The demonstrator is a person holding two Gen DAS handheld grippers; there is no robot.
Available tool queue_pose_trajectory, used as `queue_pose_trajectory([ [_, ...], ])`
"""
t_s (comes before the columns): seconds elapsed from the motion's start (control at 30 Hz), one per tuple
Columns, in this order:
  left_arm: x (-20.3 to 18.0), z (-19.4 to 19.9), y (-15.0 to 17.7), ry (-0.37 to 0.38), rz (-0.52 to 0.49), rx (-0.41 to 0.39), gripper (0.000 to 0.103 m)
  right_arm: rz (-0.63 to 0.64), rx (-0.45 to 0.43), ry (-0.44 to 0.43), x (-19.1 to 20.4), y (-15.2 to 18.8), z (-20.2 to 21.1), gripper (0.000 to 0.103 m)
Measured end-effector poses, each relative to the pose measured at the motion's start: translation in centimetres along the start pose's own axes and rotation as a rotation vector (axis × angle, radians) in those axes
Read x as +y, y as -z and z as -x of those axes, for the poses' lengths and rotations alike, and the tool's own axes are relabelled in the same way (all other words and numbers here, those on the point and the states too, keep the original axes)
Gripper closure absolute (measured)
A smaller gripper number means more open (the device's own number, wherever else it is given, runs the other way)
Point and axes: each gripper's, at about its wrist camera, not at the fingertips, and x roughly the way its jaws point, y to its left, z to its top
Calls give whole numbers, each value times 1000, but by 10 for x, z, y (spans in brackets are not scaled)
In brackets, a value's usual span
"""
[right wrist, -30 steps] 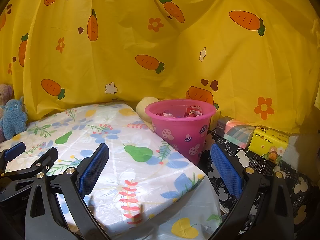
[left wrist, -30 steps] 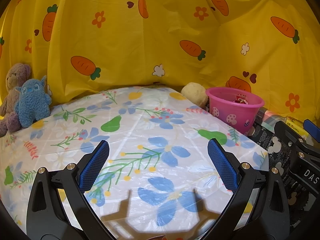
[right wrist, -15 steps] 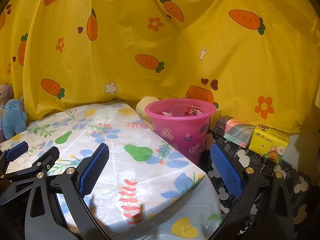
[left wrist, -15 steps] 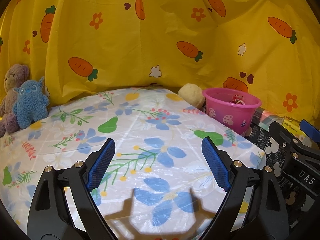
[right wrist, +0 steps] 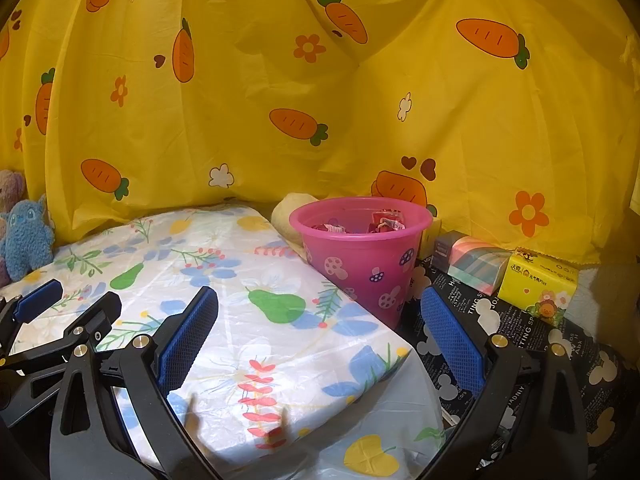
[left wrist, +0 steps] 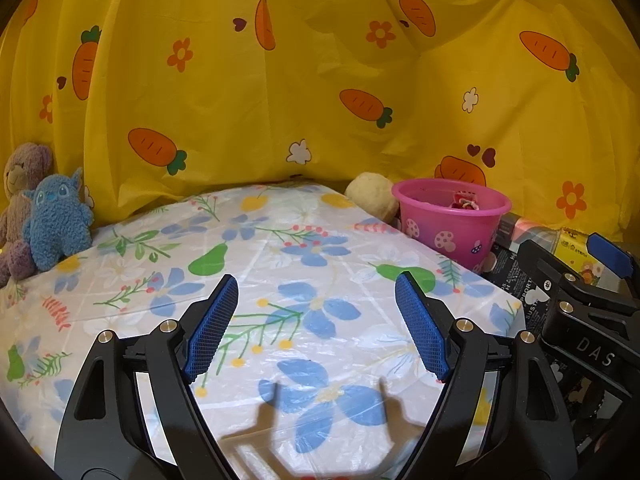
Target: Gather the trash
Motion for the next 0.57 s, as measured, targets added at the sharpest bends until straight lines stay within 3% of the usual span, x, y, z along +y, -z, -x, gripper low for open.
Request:
queue_pose_trajectory([
  [0.57,-2,1,0,-17,-5,-7,13,-25,-7,6,-4,-2,1,6],
])
